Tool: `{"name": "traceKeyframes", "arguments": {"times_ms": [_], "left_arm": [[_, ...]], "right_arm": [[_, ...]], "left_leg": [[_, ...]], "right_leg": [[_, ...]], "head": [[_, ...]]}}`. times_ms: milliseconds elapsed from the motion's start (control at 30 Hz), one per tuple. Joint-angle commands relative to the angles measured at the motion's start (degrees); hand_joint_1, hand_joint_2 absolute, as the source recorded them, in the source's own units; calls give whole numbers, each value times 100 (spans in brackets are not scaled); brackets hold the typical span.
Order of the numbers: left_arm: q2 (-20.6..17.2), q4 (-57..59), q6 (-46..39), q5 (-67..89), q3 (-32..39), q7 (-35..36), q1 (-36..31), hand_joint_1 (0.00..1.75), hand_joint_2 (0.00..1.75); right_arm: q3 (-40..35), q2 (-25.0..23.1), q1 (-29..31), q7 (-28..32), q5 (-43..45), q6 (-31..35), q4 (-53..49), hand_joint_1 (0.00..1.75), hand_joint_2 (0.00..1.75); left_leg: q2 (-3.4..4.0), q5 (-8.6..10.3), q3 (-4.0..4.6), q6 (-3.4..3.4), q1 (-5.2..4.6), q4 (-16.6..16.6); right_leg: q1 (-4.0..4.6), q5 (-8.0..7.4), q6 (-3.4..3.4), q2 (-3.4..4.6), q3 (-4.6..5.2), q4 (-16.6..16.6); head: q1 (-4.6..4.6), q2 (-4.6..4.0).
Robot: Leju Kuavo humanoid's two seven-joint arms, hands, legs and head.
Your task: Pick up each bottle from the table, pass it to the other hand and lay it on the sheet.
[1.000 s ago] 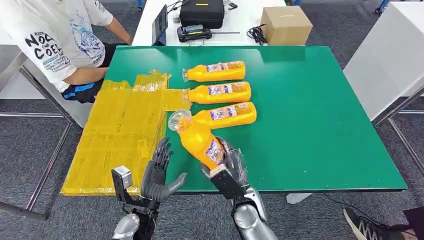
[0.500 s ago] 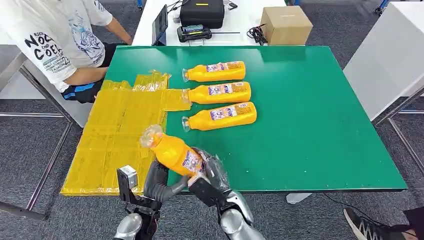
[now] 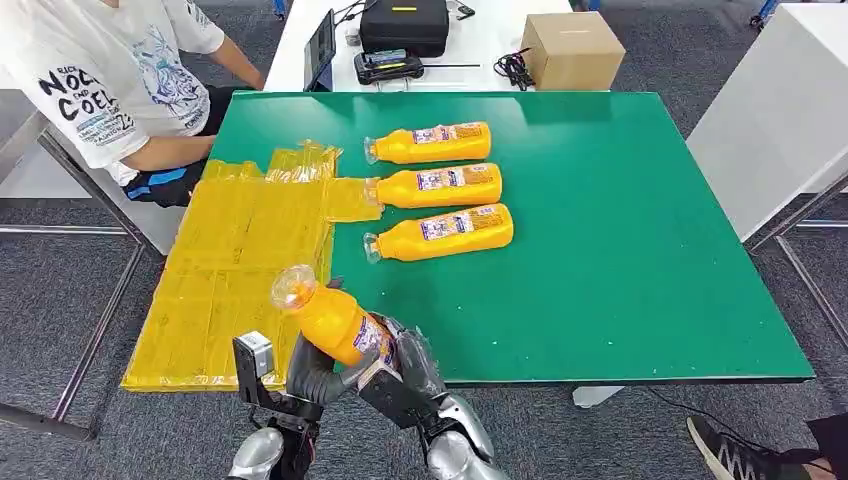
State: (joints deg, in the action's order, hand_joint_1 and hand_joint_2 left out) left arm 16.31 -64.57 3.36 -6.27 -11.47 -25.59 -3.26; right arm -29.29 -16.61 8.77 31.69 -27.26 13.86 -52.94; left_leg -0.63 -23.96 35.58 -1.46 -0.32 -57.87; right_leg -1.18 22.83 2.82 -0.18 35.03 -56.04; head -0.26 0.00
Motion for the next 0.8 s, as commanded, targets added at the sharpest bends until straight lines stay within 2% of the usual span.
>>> {"name": "traceKeyframes", "arguments": {"times_ms": [33, 200, 233, 267, 533, 567, 633, 667, 800], "left_arm": [[-112, 519, 474, -547, 20, 198, -250, 0, 175], [-148, 546, 761, -727, -23, 187, -224, 0, 175], [-141, 546, 878, -832, -7, 200, -213, 52, 175], [-146, 538, 934, -864, -21, 203, -205, 175, 175], [-206, 636, 1694, -1431, -132, 437, -185, 175, 175], [-206, 636, 1725, -1443, -144, 432, -174, 175, 175], [-227, 595, 1742, -1427, -190, 426, -155, 175, 175], [-228, 590, 1727, -1427, -184, 426, -153, 175, 175], [-192, 461, 1651, -1483, -89, 360, -127, 175, 175]], "right_arm": [[-424, 9, 156, 79, -64, 12, 866, 175, 175], [-407, -4, 218, 62, -1, -4, 778, 175, 175], [-407, -4, 232, 56, 1, -14, 775, 175, 175], [-411, -7, 241, 53, -2, -17, 779, 175, 175], [-400, -34, 284, 104, -9, 42, 850, 175, 175], [-388, -34, 291, 102, -8, 60, 847, 175, 175], [-360, -33, 300, 92, -2, 68, 840, 175, 175], [-349, -30, 302, 89, -1, 74, 831, 175, 175], [-359, -14, 297, 34, -61, 71, 814, 175, 175]], "left_leg": [[3, -6, -22, 7, 6, 7], [7, -6, -28, 8, 5, 7], [8, -12, -37, 12, 11, 4], [9, -15, -47, 14, 14, 5], [8, -10, -33, 10, 9, 6], [11, -19, -51, 15, 14, 5], [8, -6, -22, 7, 4, 5], [10, -15, -43, 12, 11, 5], [7, -5, -20, 5, 3, 4]], "right_leg": [[6, 5, -9, 1, -22, 9], [6, 5, -10, 2, -25, 8], [12, 9, -15, 2, -37, 9], [15, 12, -18, 3, -47, 12], [10, 8, -13, 2, -31, 9], [16, 15, -19, 3, -50, 11], [5, 5, -9, 2, -20, 6], [12, 13, -15, 3, -42, 10], [3, 4, -8, 2, -16, 4]], "head": [[0, 0], [0, 0], [0, 0], [0, 0], [0, 0], [0, 0], [0, 0], [0, 0], [0, 0]]}}
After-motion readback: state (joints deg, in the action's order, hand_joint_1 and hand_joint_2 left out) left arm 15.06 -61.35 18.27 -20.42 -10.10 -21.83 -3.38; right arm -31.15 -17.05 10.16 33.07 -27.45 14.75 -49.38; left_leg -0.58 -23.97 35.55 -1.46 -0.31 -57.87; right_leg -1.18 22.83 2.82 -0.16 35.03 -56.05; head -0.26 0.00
